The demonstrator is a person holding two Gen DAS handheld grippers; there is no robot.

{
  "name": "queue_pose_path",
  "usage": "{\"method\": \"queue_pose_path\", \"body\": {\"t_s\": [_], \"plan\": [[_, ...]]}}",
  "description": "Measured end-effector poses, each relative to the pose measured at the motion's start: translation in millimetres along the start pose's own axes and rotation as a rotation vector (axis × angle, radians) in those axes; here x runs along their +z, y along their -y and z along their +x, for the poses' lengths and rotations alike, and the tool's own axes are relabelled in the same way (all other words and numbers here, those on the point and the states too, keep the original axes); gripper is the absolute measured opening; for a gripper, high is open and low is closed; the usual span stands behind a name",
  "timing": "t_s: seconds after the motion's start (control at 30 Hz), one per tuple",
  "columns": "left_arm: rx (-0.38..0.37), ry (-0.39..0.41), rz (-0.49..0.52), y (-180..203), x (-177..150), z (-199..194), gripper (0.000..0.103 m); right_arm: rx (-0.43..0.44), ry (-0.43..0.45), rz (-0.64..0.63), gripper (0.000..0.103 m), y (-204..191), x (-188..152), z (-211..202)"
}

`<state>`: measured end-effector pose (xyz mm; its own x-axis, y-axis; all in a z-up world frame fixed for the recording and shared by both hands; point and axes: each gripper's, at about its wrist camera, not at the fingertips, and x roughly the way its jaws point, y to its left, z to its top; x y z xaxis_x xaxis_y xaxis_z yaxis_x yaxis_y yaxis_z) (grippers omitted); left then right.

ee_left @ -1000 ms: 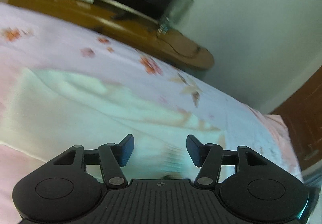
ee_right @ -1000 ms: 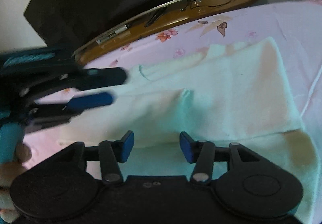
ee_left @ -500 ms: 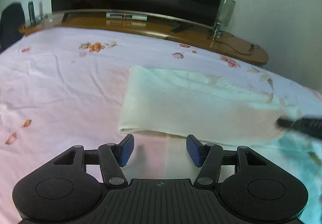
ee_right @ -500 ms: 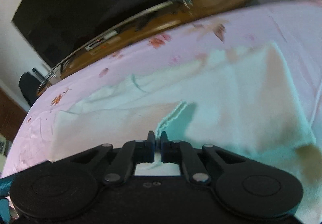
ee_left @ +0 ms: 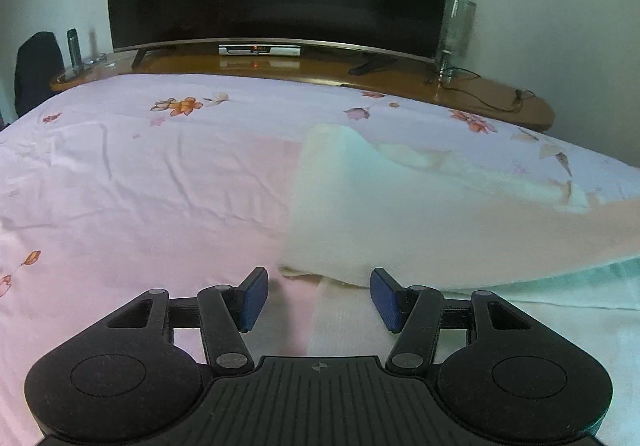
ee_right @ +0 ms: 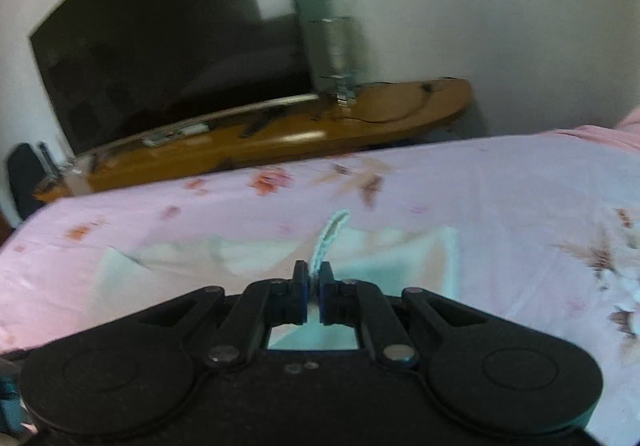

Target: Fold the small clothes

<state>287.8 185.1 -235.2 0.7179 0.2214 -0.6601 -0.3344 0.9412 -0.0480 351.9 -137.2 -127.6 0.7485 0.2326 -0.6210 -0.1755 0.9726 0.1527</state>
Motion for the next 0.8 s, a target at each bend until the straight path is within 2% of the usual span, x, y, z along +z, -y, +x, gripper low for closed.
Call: {"method": "queue_pose_path", "body": {"t_s": [0.1,0.2,0.27,0.37,0.5,0.6,0.7,0.8], "plan": [[0.031,-0.003,0.015,-1.4,-0.3,3.4,0.057,-0.047,-0.041,0.015,0.006,15.6,-10.6,16.6],[0.007,-0.01,0.022,-7.5,-3.9,-2.9,0.057,-0.102,-0.042,0.017,0.006,23.1,-21.7,22.9],[0.013,-0.003,0.045,-8.2,-5.4,-6.0,0.057,-0.099,-0.036,0.056,0.006,29.7,-23.4,24.6],[0.011,0.019,0.052,-3.9,0.4,-5.7,0.057,-0.113,-0.031,0.042,0.006,28.2,-23.1,29.1],[0.054,0.022,0.078,3.9,7.9,4.4,0.057,-0.122,-0.051,0.026,0.006,27.1,-26.9,32.3],[0.026,0.035,0.025,1.8,13.4,5.7,0.057,-0.102,-0.023,0.076,0.006,33.8,-25.0,22.7],[0.081,0.017,0.002,0.1,15.9,17.4,0.057,-0.116,-0.004,0.026,0.006,28.8,-22.7,16.2],[0.062,-0.009,-0.114,-15.5,13.9,19.6,0.057,-0.133,-0.03,0.049,0.006,34.5,-25.8,21.4]]}}
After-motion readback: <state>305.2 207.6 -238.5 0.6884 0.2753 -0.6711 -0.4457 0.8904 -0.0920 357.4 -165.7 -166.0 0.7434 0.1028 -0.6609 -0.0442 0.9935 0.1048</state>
